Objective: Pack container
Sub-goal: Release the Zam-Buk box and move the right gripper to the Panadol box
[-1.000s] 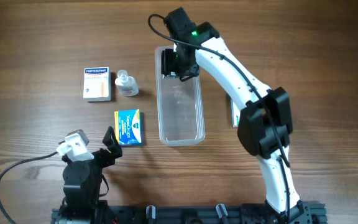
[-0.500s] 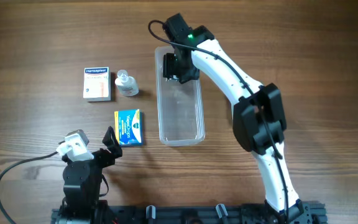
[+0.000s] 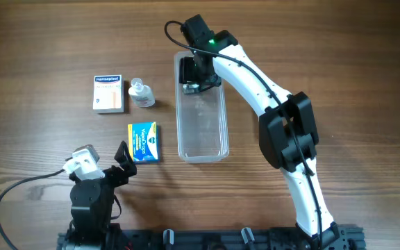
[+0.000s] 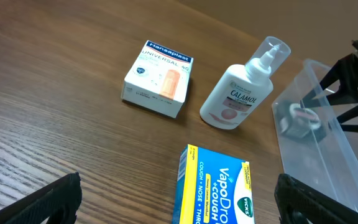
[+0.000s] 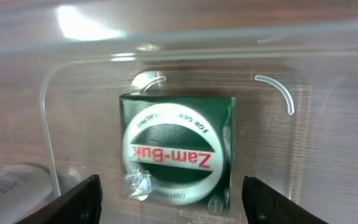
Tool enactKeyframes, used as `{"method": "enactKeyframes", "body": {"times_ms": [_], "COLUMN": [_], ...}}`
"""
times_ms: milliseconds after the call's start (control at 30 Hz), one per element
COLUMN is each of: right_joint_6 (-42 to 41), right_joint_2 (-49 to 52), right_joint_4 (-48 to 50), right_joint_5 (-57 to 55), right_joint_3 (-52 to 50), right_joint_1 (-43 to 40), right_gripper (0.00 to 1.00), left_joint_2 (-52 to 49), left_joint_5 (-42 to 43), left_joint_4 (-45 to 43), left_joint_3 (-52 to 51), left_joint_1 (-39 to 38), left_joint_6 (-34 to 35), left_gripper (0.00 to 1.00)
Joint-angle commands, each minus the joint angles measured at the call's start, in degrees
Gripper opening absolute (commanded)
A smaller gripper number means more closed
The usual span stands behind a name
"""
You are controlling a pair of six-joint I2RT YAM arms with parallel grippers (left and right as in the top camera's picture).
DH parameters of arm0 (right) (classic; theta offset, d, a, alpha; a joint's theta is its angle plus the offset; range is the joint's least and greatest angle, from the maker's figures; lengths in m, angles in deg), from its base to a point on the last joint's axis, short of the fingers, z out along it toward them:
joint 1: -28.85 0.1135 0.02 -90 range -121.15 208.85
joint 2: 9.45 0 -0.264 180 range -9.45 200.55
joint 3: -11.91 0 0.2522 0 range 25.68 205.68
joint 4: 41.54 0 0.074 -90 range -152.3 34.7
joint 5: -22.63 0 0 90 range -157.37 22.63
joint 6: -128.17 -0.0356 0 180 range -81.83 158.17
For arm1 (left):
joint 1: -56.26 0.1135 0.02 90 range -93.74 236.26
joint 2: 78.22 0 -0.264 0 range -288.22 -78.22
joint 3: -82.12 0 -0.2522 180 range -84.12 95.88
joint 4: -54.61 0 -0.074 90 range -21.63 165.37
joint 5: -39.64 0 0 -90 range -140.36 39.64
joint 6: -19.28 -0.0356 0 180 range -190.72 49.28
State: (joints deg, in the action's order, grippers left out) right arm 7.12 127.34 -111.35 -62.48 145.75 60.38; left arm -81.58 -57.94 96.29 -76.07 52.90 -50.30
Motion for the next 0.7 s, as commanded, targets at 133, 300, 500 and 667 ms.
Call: {"method": "enactKeyframes", "body": {"times_ms": [133,300,500,667], "right_joint_6": [-0.46,-0.28,0.04,1.14], "right_joint_2": [0.92,0.7,-2.54,-7.3], "right_joint_4": [1.66,1.6,1.44,1.73], "right_joint_5": [-1.03,-0.74,-0.57,-0.57], "right_joint_3": [0.87,0.9,0.9,0.9], "right_joint_1": [0.13,0.13,0.13,0.13], "right_gripper": [0.75,0.79,0.8,0.8], "left_joint_2": [0.61,0.61,0.61,0.61], "left_joint_5": [0.26,0.26,0.26,0.26], "left_joint_4": [-0.17,-0.17,-0.17,-0.17], "left_joint_3": [-0.17,-0.17,-0.17,-0.17], "left_joint_1": [0.26,0.26,0.26,0.26], "left_joint_6": [-0.7,-0.7,-0.7,-0.7], "left_gripper": [1.0,1.0,1.0,1.0]}}
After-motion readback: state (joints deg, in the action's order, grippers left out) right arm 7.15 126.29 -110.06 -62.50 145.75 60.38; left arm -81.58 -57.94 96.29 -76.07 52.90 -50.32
